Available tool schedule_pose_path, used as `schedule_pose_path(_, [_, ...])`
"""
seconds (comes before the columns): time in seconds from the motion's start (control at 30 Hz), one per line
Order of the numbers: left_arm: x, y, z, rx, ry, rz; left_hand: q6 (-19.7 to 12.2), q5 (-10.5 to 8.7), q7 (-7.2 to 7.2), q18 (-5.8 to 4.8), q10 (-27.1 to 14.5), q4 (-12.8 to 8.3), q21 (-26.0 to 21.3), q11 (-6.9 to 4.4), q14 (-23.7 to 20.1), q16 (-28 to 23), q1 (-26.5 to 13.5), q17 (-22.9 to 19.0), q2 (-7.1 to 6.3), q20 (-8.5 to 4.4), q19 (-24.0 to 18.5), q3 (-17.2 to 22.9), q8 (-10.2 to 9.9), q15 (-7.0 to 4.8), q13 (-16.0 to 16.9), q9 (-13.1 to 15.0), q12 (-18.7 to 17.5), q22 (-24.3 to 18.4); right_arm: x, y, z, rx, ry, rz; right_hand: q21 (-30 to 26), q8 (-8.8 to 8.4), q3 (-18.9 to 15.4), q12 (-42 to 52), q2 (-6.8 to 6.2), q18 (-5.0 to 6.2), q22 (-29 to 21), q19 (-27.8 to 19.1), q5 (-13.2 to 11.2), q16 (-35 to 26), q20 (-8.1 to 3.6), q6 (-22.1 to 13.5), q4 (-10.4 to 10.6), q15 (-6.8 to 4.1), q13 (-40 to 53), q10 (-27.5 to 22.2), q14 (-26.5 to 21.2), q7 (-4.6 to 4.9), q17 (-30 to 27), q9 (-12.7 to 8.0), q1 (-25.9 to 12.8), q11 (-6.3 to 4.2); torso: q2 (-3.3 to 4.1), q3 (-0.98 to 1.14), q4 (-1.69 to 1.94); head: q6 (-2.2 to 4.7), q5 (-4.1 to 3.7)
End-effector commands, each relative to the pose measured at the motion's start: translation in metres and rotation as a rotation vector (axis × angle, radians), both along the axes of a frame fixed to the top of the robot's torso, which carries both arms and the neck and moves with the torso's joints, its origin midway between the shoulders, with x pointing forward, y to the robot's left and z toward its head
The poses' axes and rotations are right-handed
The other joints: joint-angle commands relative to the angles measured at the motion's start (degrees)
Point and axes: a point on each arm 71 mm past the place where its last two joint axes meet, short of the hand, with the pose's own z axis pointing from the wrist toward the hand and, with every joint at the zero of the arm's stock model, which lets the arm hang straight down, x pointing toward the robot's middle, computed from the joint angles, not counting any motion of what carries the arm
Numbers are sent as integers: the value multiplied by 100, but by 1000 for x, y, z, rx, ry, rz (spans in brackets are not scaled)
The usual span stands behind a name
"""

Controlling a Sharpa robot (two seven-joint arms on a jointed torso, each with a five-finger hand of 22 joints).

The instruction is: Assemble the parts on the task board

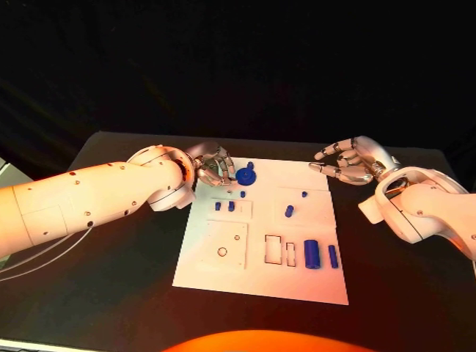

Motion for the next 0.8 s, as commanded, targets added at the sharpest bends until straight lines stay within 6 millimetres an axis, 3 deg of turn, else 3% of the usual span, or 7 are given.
schedule_pose_path(0.03, [-2, -17, 10, -20, -219, -166, -61, -19, -30, 66, -110, -27, -28, 11, -123, -64, 170, -99, -70, 13, -51, 108, -76, 17, -254, -207, -221, 5, 0, 1, 1, -4, -16, 10, -79, 23, 18, -58, 20, 66, 1262, 408, 31, -34, -30, -47, -26, -29, 556, -54, 500, 9, 1136, -10, 27, -3, 0, -5, -4, 13, -11])
schedule_pose_path(0.2, [-2, -31, 0, 73, -209, -247, 145, -27, -55, 66, -154, -69, 26, 76, -117, 17, 270, -186, -125, 49, -80, 201, -162, 66, -605, -539, -470, 83, 0, 1, 1, -3, -19, 11, -144, 26, 25, -85, 19, 81, 1226, 378, 33, -60, -31, -50, -24, -31, 534, -72, 487, 8, 1092, -12, 46, -4, -3, -1, 2, 25, -23])
schedule_pose_path(0.37, [0, -39, -8, 176, -183, -284, 252, -51, -62, 63, -294, -70, 38, 129, -161, 159, 183, -228, -123, 96, -114, -123, -263, 107, -788, -766, -566, 125, 0, 2, 1, -2, -22, 13, -168, 28, 30, -106, 22, 87, 1212, 368, 35, -69, -32, -50, -25, -32, 516, -87, 482, 8, 1076, -13, 56, -5, -1, 2, -4, 31, -21])
schedule_pose_path(0.8, [6, -47, -23, 320, -120, -304, 509, -42, -113, 77, -83, 3, 170, 86, -9, 625, 275, -184, -100, 97, -69, -268, -371, 92, -984, -1052, -505, 248, 0, 2, 2, -1, -29, 10, -557, 50, 54, -756, 10, 173, 994, 204, 39, -239, -50, -69, -16, -51, -28, -520, 404, -5, 808, -30, 90, -21, 3, -3, -1, 38, -30])
